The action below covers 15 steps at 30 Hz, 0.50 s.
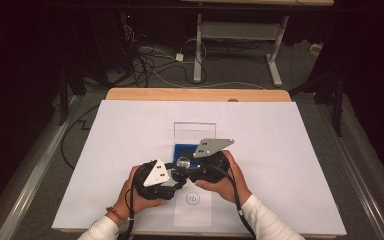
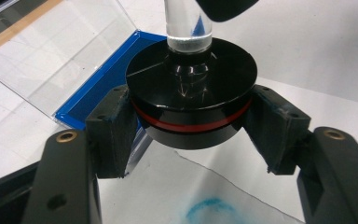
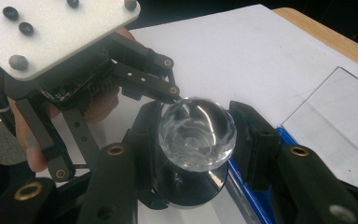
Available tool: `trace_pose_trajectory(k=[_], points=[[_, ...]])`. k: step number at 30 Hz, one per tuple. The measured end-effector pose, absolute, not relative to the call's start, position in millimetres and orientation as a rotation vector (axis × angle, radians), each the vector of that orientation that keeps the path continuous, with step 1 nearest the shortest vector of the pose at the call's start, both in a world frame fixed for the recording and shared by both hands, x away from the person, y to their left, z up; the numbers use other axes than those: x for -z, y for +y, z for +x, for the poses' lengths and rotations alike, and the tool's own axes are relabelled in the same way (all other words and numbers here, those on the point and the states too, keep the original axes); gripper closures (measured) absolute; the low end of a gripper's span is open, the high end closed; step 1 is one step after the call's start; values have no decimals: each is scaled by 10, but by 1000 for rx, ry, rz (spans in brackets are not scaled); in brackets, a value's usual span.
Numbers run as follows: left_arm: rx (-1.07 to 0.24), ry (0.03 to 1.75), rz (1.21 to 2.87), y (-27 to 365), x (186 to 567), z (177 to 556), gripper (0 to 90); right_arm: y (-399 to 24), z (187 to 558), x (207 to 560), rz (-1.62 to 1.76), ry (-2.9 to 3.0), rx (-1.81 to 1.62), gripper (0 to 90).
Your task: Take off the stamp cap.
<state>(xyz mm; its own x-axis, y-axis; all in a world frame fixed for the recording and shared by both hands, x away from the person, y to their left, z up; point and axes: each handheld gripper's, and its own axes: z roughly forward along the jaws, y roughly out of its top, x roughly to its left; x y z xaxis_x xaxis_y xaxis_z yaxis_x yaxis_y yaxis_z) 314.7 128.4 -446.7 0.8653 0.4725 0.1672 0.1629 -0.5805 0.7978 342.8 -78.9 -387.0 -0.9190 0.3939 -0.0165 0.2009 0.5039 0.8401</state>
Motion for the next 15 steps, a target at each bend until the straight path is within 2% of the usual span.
trace_pose_trajectory(k=[8,15], points=[[-486,441,2215,1274,4470,3141,356,-784,3427,3890,515,2546,-1373,567],[-443,459,2204,1277,4476,3150,359,-801,3429,3896,515,2547,-1384,567]])
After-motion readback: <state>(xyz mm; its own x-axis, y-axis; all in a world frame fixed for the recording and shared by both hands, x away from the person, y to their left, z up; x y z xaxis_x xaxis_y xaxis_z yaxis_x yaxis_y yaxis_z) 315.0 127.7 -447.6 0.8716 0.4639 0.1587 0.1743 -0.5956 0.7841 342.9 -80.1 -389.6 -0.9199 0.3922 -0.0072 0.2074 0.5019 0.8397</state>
